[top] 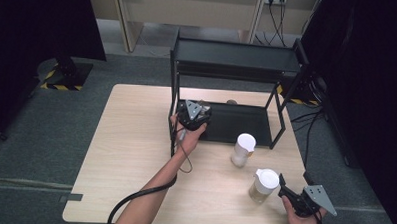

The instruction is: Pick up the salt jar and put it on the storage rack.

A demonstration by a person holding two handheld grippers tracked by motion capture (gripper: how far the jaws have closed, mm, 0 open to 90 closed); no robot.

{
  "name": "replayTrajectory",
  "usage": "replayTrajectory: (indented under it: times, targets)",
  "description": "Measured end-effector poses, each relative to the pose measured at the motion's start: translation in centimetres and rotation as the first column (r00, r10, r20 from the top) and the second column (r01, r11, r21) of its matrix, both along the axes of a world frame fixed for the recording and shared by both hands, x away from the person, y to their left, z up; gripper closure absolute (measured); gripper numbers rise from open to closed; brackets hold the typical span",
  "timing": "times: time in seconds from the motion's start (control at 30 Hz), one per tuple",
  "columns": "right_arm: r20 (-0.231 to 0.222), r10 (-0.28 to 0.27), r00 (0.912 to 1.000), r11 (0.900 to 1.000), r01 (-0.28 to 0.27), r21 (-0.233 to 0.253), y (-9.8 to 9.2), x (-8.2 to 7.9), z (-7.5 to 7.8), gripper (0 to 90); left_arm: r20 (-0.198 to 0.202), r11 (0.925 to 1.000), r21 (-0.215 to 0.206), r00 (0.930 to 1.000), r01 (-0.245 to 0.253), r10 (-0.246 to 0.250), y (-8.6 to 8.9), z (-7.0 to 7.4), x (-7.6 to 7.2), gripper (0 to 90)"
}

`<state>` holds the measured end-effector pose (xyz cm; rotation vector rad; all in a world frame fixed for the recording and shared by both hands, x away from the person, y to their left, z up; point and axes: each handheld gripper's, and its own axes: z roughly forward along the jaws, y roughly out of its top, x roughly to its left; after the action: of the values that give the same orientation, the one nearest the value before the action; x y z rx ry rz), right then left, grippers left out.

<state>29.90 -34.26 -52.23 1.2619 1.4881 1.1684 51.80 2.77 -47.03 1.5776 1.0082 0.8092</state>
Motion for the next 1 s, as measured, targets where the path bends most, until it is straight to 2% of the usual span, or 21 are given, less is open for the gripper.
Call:
replayTrajectory:
  times: [0.53, 1.0]
  targets:
    - [0.000, 0.004, 1.0000, 1.000, -0.004, 0.001, 0.0, 0.0, 0.0, 11.1, -0.022, 0.9998, 0.014, 0.9997, -0.014, 0.014, -0.3, -1.3, 0.8, 34.9]
    - [0.002, 0.009, 1.0000, 1.000, -0.009, 0.000, 0.0, 0.0, 0.0, 11.2, -0.015, 0.9997, -0.014, 0.9997, -0.021, 0.021, -0.5, -1.9, 1.3, 34.9]
